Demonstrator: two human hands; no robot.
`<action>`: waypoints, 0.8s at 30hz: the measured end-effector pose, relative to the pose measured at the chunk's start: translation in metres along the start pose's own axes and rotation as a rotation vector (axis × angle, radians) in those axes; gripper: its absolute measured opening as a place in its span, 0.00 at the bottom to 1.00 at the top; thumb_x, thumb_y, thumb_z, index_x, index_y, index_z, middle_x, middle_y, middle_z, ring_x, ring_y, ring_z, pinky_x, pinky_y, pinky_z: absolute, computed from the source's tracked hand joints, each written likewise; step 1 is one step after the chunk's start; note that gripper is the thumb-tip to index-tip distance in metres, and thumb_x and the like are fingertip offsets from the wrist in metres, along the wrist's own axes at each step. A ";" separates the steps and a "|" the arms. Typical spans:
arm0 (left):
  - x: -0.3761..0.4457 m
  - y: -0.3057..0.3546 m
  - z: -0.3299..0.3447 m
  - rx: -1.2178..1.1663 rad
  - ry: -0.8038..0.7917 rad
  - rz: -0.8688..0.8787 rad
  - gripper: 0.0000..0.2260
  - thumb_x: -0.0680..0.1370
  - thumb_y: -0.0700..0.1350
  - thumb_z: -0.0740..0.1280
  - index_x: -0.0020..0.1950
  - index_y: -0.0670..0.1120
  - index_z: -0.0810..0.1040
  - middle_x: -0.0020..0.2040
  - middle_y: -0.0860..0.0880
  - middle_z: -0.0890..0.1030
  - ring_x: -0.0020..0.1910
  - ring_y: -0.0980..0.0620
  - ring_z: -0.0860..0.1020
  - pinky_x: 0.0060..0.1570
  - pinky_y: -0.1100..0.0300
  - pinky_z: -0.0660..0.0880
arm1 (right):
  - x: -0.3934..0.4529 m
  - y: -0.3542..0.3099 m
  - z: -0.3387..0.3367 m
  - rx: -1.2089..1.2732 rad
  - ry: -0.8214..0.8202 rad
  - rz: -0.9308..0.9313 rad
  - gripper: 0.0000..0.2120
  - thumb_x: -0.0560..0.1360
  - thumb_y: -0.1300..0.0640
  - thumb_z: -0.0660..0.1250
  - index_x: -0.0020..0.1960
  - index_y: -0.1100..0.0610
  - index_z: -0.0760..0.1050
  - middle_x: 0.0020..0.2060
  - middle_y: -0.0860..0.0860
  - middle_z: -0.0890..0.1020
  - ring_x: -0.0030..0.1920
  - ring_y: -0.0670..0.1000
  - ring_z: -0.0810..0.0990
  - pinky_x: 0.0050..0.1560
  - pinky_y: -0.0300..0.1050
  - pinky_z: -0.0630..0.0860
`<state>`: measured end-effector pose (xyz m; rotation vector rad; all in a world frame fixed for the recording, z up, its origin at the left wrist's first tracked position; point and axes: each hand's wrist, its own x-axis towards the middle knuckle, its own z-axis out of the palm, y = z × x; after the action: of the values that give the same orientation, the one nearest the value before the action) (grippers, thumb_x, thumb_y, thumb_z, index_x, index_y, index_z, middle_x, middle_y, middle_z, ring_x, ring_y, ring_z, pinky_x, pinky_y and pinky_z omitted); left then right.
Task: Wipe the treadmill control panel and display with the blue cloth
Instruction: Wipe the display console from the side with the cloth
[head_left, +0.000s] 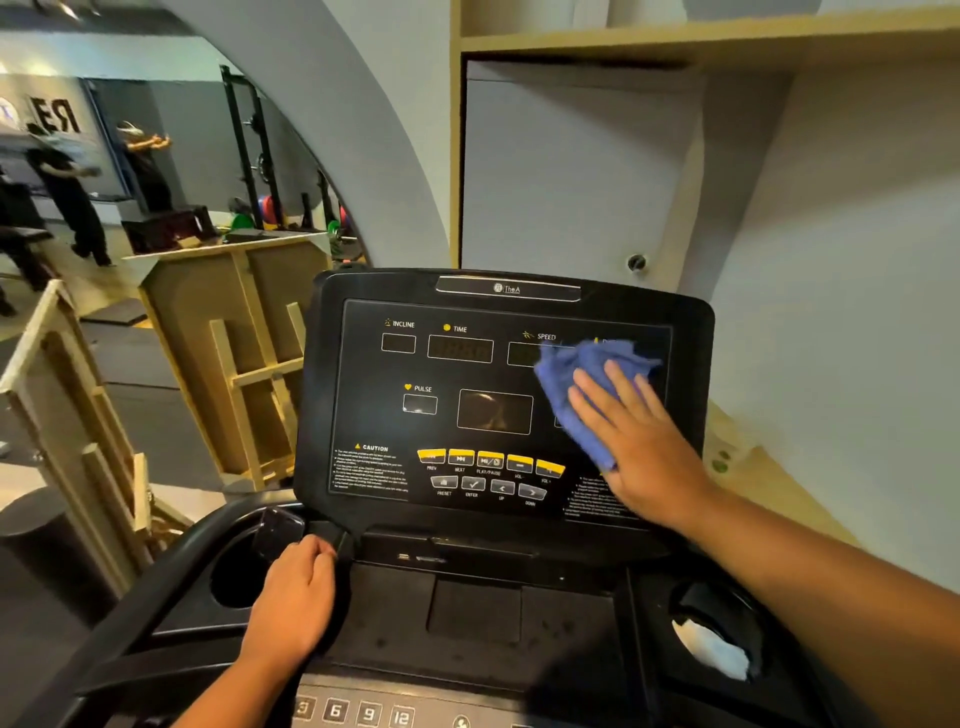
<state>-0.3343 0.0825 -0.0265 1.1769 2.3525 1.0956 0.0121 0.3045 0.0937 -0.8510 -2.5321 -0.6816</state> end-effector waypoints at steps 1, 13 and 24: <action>0.000 0.000 0.000 0.002 -0.001 -0.003 0.12 0.84 0.45 0.57 0.43 0.52 0.75 0.44 0.52 0.77 0.46 0.55 0.75 0.49 0.49 0.69 | -0.013 -0.001 0.005 -0.017 -0.045 -0.058 0.33 0.78 0.47 0.55 0.81 0.56 0.53 0.81 0.54 0.54 0.81 0.60 0.45 0.78 0.61 0.48; 0.001 0.002 -0.001 0.015 -0.005 -0.016 0.12 0.84 0.44 0.57 0.44 0.51 0.75 0.45 0.51 0.77 0.47 0.52 0.75 0.49 0.49 0.68 | 0.022 0.066 -0.028 0.035 0.064 0.200 0.32 0.79 0.49 0.58 0.80 0.57 0.56 0.80 0.54 0.58 0.80 0.58 0.51 0.79 0.59 0.48; 0.000 0.001 0.000 -0.010 -0.008 0.000 0.12 0.84 0.44 0.57 0.44 0.51 0.75 0.45 0.51 0.78 0.47 0.55 0.75 0.49 0.50 0.69 | -0.122 -0.001 0.023 -0.075 -0.185 -0.292 0.29 0.83 0.43 0.48 0.79 0.59 0.59 0.78 0.58 0.62 0.79 0.62 0.56 0.73 0.62 0.57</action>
<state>-0.3338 0.0829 -0.0258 1.1753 2.3384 1.1000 0.0981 0.2614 0.0147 -0.5964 -2.8474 -0.8257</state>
